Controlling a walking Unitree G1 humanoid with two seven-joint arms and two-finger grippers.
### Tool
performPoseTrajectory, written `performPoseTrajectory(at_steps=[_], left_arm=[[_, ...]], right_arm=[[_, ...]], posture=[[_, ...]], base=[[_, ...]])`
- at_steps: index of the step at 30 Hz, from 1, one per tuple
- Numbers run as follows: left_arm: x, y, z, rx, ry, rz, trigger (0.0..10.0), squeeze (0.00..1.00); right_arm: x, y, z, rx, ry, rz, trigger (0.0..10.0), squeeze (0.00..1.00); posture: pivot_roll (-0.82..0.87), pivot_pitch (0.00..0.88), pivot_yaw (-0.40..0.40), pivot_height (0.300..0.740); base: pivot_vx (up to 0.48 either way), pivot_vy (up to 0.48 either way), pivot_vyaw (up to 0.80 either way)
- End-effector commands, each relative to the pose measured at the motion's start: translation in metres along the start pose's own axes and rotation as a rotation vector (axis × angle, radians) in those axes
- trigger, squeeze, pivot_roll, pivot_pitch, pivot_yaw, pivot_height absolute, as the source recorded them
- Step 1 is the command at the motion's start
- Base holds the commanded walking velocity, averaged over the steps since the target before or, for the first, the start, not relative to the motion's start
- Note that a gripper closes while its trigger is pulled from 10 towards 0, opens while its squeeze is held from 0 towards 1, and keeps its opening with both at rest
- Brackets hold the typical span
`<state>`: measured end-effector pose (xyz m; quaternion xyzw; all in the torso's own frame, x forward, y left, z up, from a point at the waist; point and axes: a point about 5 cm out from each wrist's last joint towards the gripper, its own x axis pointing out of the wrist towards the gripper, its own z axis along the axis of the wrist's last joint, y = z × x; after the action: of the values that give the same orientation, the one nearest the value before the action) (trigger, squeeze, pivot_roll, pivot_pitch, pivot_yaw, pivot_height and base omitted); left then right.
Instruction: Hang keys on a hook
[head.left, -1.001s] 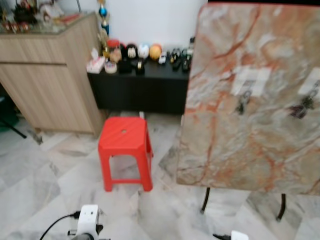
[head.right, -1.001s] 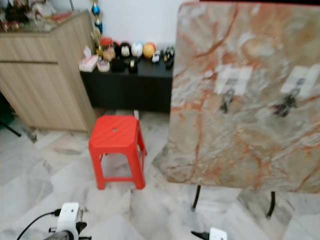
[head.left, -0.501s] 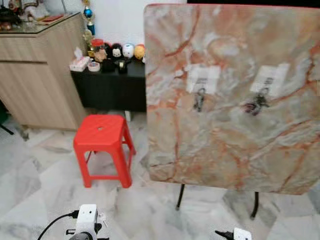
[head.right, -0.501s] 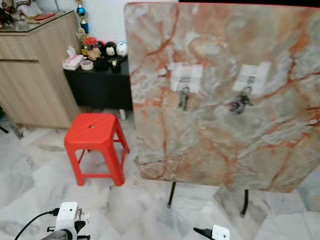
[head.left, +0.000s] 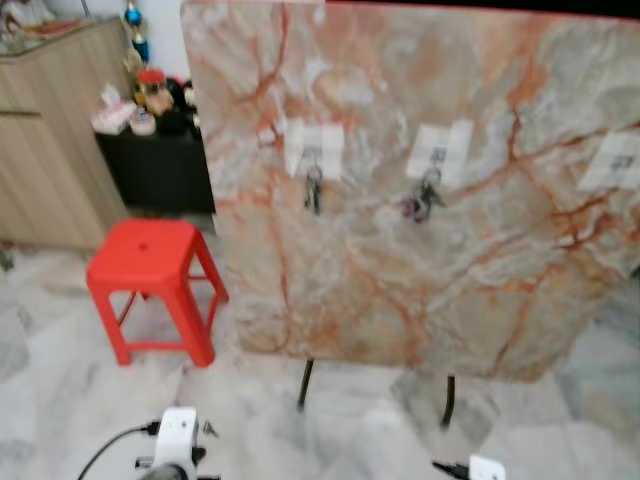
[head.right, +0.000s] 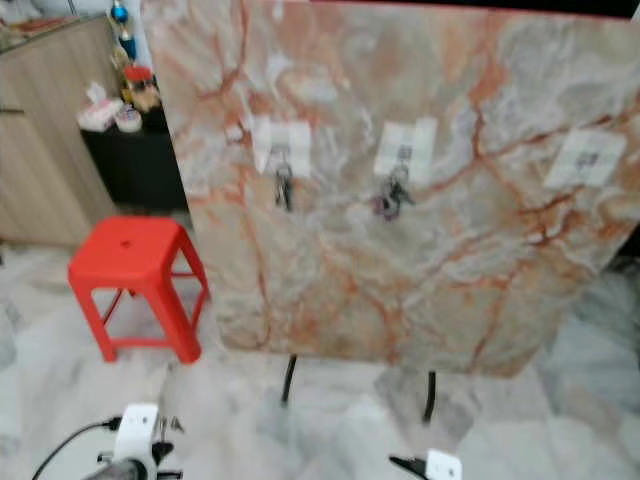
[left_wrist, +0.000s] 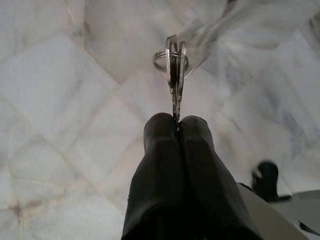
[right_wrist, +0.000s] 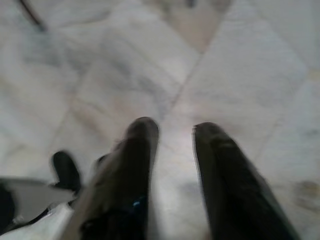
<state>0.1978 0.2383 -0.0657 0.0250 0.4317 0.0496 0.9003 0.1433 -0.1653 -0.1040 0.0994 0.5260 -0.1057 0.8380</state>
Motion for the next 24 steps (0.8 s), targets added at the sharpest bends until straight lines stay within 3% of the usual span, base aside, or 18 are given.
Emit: performPoseTrajectory(at_steps=[1,13,24], left_arm=[[0.0014,-0.0055,0.0042,0.013,-0.013,-0.011,10.0,0.00],[0.0007,-0.0029,0.0023,0.035,-0.007,-0.011,10.0,0.00],[0.0027,-0.0113,0.0089,0.055,-0.024,-0.031,10.0,0.00]], right_arm=[[0.0000,-0.0070,0.0021,-0.006,-0.007,-0.021,10.0,0.00],[0.0001,-0.0019,0.0023,0.003,-0.010,-0.013,10.0,0.00],[0.0003,-0.0026,0.0042,0.016,-0.016,-0.025,10.0,0.00]], posture=[[0.01,0.014,-0.041,0.740],[0.01,0.000,-0.018,0.740],[0.00,0.000,-0.023,0.740]], base=[[0.000,-0.458,0.00],[0.000,-0.460,0.00],[0.000,-0.469,0.00]])
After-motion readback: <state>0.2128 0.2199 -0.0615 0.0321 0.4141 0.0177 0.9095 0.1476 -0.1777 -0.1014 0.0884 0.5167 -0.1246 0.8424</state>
